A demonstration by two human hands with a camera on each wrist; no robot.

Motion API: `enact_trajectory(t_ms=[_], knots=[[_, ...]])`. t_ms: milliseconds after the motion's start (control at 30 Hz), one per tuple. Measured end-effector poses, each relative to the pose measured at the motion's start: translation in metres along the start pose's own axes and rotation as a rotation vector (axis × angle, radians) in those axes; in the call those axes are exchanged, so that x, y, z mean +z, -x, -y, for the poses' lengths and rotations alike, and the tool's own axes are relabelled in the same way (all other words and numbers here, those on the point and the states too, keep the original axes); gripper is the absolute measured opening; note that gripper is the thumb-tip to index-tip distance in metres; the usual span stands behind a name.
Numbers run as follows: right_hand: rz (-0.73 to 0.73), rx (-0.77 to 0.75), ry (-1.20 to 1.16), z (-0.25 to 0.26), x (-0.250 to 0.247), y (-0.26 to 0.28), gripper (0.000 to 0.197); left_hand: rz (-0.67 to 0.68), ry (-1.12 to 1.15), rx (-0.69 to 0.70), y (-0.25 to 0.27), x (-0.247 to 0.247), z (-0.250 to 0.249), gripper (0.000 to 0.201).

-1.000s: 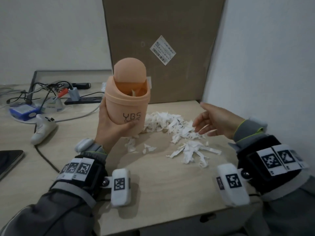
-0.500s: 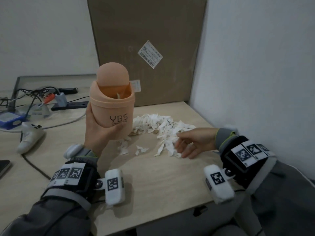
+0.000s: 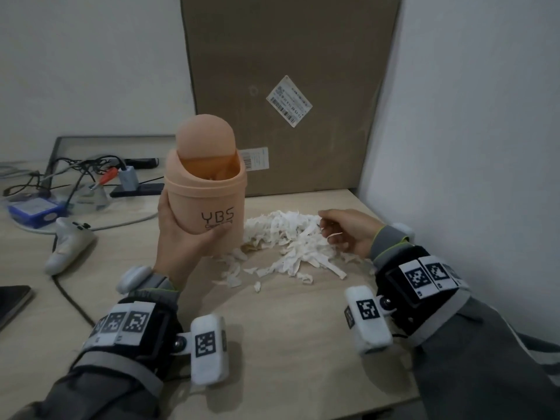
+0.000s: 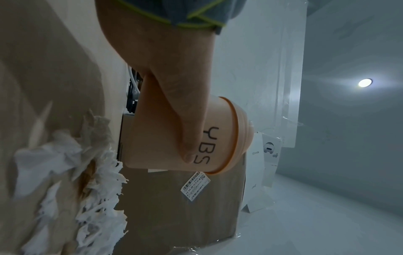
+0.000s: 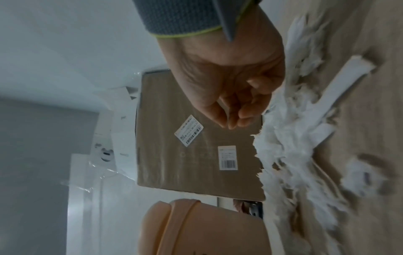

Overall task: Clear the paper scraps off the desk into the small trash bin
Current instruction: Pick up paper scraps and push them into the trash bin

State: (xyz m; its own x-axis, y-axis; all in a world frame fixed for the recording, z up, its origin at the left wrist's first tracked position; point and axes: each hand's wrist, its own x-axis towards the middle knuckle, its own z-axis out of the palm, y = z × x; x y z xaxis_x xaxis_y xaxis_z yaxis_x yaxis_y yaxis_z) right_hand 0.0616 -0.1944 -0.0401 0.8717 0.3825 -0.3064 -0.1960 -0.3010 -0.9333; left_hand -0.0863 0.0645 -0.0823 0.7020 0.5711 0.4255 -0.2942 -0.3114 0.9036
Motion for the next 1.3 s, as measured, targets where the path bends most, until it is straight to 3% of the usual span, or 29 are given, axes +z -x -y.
enact_trajectory(t_ms=[133, 267, 433, 500, 600, 700, 967, 1100, 1300], knots=[[-0.134, -0.07, -0.127, 0.003, -0.007, -0.01, 0.028, -0.015, -0.01, 0.004, 0.0, 0.0, -0.001, 0.138], [-0.181, -0.094, -0.106, -0.003, -0.011, -0.014, 0.026, -0.031, -0.012, -0.006, -0.001, -0.001, -0.002, 0.137], [-0.263, -0.317, 0.23, -0.015, -0.005, -0.02, 0.016, -0.024, -0.029, -0.006, -0.002, -0.002, 0.0, 0.135], [-0.299, -0.397, 0.406, -0.017, -0.003, -0.023, 0.024, -0.029, -0.036, -0.011, -0.002, -0.001, 0.0, 0.135], [-0.247, -0.358, 0.696, -0.019, -0.002, -0.025, 0.049, -0.029, -0.045, -0.01, -0.001, 0.0, 0.0, 0.136], [-0.185, -0.312, 0.864, -0.021, -0.001, -0.026, 0.053, -0.018, -0.054, -0.005, -0.002, 0.0, 0.001, 0.135], [-0.338, -0.387, 0.794, -0.024, 0.001, -0.03, 0.016, 0.014, -0.064, 0.025, -0.002, 0.001, 0.004, 0.136], [-0.482, -0.527, 0.519, -0.02, 0.001, -0.026, 0.008, 0.044, -0.05, 0.046, -0.001, 0.005, 0.001, 0.128], [-0.525, -0.608, 0.142, -0.014, 0.005, -0.016, 0.007, 0.081, -0.101, 0.103, -0.001, 0.007, 0.001, 0.122]])
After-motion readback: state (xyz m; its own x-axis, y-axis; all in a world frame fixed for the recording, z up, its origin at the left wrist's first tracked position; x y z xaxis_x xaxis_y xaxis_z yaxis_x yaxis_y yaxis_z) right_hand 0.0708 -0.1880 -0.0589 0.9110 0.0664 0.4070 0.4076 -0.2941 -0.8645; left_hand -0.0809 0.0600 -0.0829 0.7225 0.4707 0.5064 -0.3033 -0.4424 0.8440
